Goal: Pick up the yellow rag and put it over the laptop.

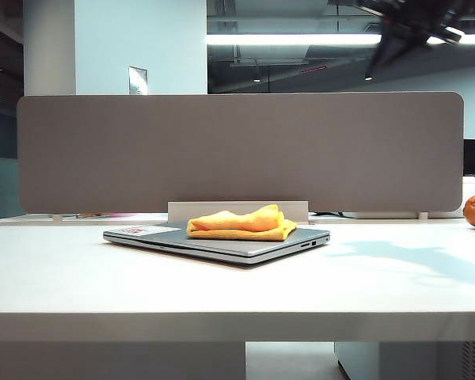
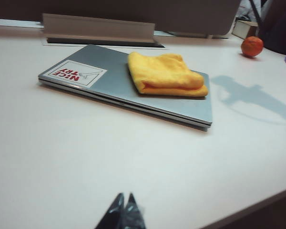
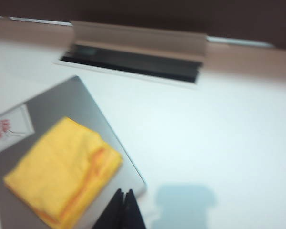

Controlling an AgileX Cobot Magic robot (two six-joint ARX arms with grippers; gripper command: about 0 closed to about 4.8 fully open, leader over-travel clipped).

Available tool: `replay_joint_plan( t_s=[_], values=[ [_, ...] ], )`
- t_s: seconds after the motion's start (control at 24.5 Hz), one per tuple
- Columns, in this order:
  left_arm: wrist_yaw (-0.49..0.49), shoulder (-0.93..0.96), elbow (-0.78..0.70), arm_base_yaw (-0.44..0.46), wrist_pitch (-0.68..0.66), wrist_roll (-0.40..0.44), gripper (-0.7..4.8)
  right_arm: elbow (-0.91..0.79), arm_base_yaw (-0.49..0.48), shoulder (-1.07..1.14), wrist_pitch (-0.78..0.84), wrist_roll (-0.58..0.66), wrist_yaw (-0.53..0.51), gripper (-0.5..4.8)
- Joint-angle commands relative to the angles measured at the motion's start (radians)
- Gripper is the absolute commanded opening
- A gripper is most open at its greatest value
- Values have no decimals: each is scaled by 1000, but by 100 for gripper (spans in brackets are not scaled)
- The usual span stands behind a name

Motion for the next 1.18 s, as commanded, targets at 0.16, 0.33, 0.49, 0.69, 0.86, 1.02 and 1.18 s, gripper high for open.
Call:
replay_joint_plan(
  t_s=[0.16,0.33,0.49,0.69,0.86,1.02,1.18],
  values=[
    [-18,1,2,-1,-11,0,-6,-255,-45,-176,85,-3,-21,-2],
    [-38,1,2,-1,-11,0,-6,-437,-74,-299,185,40,-29,-2],
    [-145,1,1,0,-11,0,-6,-637,-79,-439,312,75,-28,-2],
    [-274,1,1,0,-11,0,-6,-863,-78,-615,483,159,-26,-2],
    [-281,1,1,0,-11,0,-6,-997,-78,-743,524,166,8,-2],
    [-280,1,1,0,-11,0,-6,-1100,-78,-859,561,222,79,-2],
    [-282,1,1,0,-11,0,-6,-1197,-78,-973,584,233,115,-2]
  ],
)
